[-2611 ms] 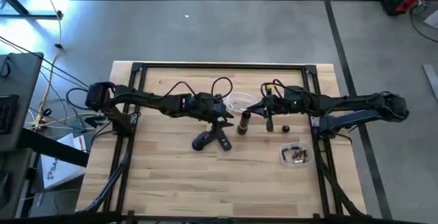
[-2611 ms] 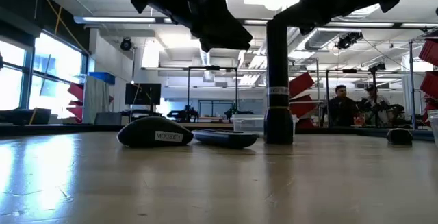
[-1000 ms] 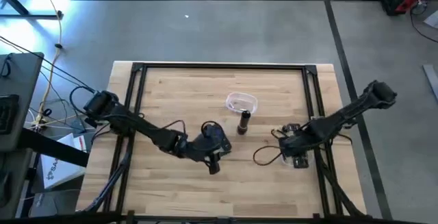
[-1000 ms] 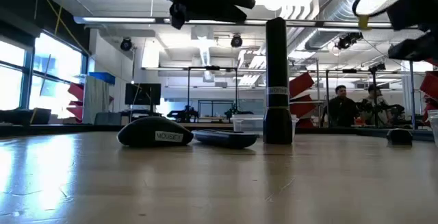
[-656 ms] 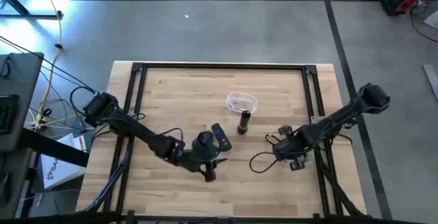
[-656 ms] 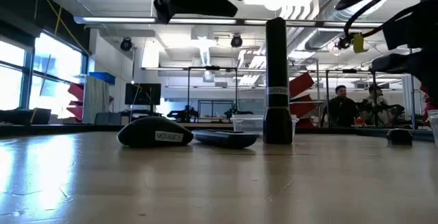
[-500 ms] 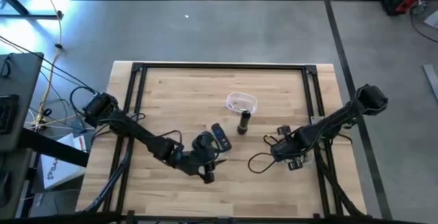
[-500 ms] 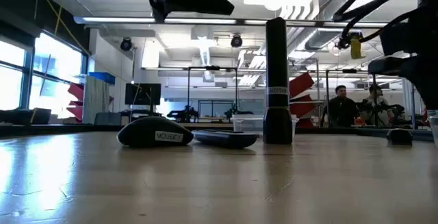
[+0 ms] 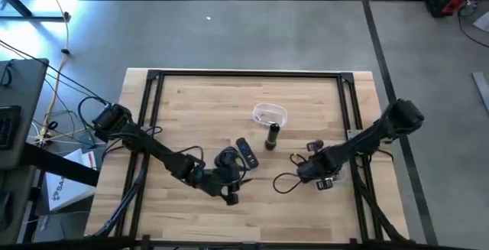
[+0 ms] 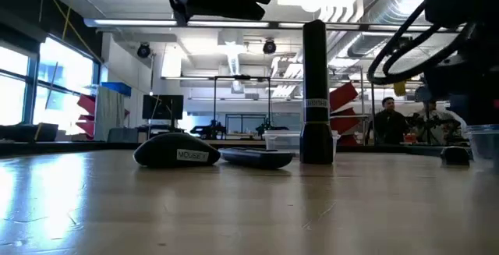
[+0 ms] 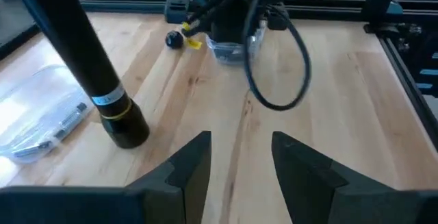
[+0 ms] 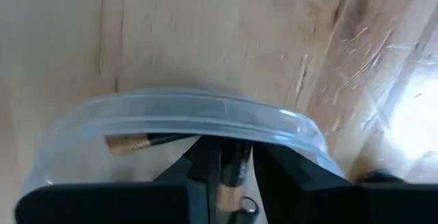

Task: Insert battery
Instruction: Insert the black battery into the flashlight

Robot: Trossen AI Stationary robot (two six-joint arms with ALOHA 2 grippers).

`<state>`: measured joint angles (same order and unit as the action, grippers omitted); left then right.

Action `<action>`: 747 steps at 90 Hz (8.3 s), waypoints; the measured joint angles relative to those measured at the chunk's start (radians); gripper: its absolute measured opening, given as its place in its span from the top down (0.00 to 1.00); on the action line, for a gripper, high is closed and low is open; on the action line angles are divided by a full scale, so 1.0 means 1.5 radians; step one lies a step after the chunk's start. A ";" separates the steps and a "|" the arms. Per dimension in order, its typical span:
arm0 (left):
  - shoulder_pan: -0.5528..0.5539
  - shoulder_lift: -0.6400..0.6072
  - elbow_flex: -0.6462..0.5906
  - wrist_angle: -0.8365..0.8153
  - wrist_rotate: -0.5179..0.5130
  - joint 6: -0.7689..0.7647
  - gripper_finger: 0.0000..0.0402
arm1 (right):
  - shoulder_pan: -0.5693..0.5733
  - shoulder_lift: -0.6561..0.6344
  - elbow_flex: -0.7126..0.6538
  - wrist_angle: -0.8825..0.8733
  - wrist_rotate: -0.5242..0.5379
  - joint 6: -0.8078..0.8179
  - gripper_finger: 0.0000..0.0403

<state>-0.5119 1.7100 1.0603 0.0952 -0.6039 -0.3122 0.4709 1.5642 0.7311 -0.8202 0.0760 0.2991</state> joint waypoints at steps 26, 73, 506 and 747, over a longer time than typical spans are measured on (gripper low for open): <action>-0.001 0.000 0.000 -0.004 0.048 0.000 0.66 | 0.021 -0.016 -0.016 0.020 -0.010 0.100 0.89; 0.035 -0.001 -0.001 -0.132 0.199 -0.049 0.66 | 0.052 -0.233 -0.020 -0.023 0.070 0.253 1.00; 0.232 0.200 -0.076 0.188 0.357 0.158 0.56 | -0.054 0.097 0.041 0.611 0.194 0.046 0.95; 0.004 -0.096 -0.197 -0.045 0.237 0.087 0.56 | -0.034 0.217 0.362 0.283 0.100 0.252 1.00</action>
<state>-0.5053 1.5661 0.7643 0.0274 -0.2482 -0.1810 0.4199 1.8893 1.2736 -0.3963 0.2253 0.6776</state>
